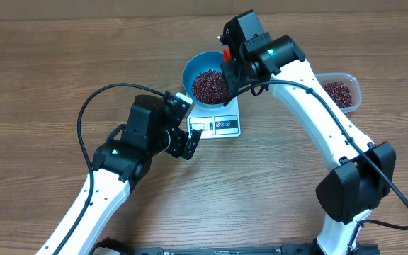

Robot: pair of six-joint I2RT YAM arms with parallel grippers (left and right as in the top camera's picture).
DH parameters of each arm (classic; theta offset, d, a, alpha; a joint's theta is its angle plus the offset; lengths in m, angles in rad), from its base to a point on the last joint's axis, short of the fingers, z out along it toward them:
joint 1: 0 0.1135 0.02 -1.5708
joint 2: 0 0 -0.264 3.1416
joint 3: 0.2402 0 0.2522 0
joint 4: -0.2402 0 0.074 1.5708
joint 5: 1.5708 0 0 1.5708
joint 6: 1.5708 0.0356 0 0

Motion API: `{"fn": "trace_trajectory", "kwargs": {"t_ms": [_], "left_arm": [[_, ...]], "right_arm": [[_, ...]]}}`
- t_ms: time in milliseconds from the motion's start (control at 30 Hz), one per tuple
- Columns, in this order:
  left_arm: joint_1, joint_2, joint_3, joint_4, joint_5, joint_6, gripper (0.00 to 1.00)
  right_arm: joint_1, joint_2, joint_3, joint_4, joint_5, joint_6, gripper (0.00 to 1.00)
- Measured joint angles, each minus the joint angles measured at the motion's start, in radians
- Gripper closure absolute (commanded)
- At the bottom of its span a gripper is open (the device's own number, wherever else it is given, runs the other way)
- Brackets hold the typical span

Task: Scoop item into bowl and weigh 150g on scale
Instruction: 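Tilt the scoop over the blue bowl to pour beans, then move the empty scoop back to the bean tub with the right gripper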

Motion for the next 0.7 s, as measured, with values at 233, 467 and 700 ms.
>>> {"fn": "trace_trajectory", "kwargs": {"t_ms": [233, 467, 700], "left_arm": [[0.000, 0.000, 0.000, 0.000, 0.000, 0.000, 0.00], [0.000, 0.000, 0.000, 0.000, 0.000, 0.000, 0.01], [0.000, 0.000, 0.000, 0.000, 0.000, 0.000, 0.00]], "right_arm": [[0.077, 0.000, 0.000, -0.008, 0.124, -0.012, 0.96], [0.042, -0.001, 0.000, -0.016, 0.084, -0.015, 0.96], [-0.132, -0.069, 0.000, -0.111, 0.000, -0.016, 0.96]]}}
